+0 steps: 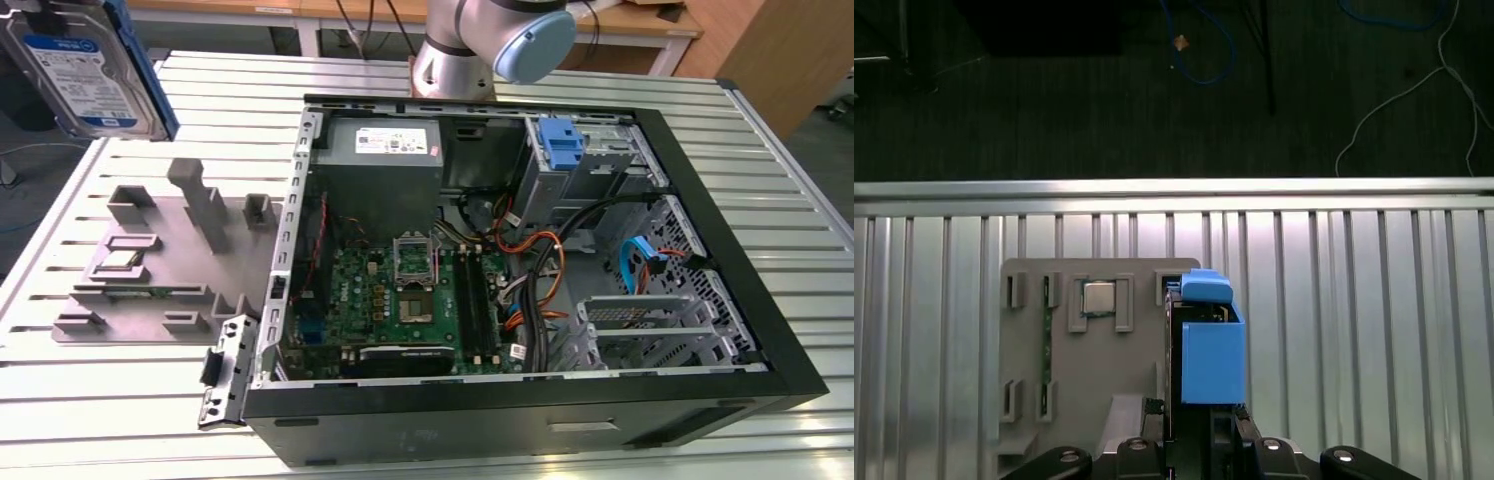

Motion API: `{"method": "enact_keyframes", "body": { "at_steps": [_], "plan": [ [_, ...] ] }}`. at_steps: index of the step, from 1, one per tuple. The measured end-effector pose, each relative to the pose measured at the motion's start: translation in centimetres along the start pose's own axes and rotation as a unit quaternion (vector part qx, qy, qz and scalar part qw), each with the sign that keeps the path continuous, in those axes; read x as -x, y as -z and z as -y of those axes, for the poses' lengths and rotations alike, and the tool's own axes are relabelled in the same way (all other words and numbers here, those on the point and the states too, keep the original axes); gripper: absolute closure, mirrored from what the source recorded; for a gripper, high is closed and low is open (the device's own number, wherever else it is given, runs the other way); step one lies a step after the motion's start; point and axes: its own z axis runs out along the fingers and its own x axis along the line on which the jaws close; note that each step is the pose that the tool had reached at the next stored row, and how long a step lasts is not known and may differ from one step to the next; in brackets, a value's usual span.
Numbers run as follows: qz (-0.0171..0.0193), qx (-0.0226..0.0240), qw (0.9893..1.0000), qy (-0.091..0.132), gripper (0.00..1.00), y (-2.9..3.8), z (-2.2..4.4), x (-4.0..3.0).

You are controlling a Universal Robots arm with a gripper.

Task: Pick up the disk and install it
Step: 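Pick up the disk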

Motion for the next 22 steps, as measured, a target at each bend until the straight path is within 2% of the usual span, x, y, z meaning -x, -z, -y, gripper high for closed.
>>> {"method": "enact_keyframes", "body": {
  "at_steps": [4,6,19,22],
  "plan": [
    [-0.0003,0.0000,1.0000,0.000,0.65,0.89,-0.06,0.05],
    [-0.0006,0.0000,1.0000,0.000,0.65,1.12,-0.08,0.06],
    [-0.0007,-0.0001,1.0000,0.000,0.65,1.20,-0.08,0.06],
    [-0.0007,0.0000,1.0000,0.000,0.65,1.44,-0.10,0.08]
  ]
}}
